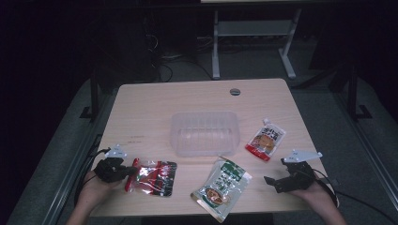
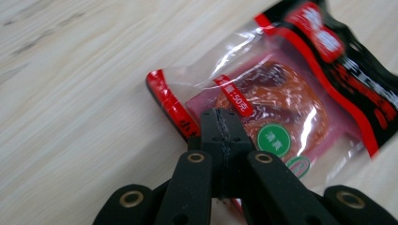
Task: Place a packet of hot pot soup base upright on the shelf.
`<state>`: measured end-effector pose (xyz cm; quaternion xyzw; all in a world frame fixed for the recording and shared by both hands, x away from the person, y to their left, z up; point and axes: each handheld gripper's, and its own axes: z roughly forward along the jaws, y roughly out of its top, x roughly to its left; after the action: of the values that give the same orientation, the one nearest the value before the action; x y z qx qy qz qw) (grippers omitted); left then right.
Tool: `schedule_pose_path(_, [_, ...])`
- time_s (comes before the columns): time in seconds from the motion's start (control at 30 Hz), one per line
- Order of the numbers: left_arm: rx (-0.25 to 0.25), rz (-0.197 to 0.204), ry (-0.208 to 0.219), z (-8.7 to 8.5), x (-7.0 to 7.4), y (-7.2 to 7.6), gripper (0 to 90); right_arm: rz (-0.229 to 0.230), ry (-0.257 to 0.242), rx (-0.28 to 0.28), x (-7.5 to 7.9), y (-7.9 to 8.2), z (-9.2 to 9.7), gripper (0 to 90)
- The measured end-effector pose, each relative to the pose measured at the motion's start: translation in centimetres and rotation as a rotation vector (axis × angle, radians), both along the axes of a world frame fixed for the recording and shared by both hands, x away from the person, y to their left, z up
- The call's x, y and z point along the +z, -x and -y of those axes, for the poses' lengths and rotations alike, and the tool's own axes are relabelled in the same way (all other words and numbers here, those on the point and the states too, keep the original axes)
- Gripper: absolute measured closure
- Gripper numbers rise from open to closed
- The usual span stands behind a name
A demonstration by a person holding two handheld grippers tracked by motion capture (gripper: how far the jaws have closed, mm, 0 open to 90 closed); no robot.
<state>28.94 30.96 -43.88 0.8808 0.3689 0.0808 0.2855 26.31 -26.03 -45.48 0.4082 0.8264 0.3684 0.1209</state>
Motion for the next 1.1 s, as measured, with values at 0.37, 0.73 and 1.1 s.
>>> schedule_pose_path(0.37, [-0.08, -0.002, 0.019, 2.0, 0.0, 0.0, 89.8, 0.002, 0.004, 0.011, -0.1, -0.1, -0.1, 1.3])
schedule_pose_path(0.73, [-0.056, 0.018, -0.005, 1.2, 0.2, -0.1, 89.8, 0.002, 0.004, 0.013, -0.1, 0.0, -0.2, 1.4])
schedule_pose_path(1.1, [-0.048, -0.012, -0.026, 1.0, -0.8, -0.5, 89.8, 0.012, -0.014, 0.036, 0.6, 0.4, -0.9, 1.7])
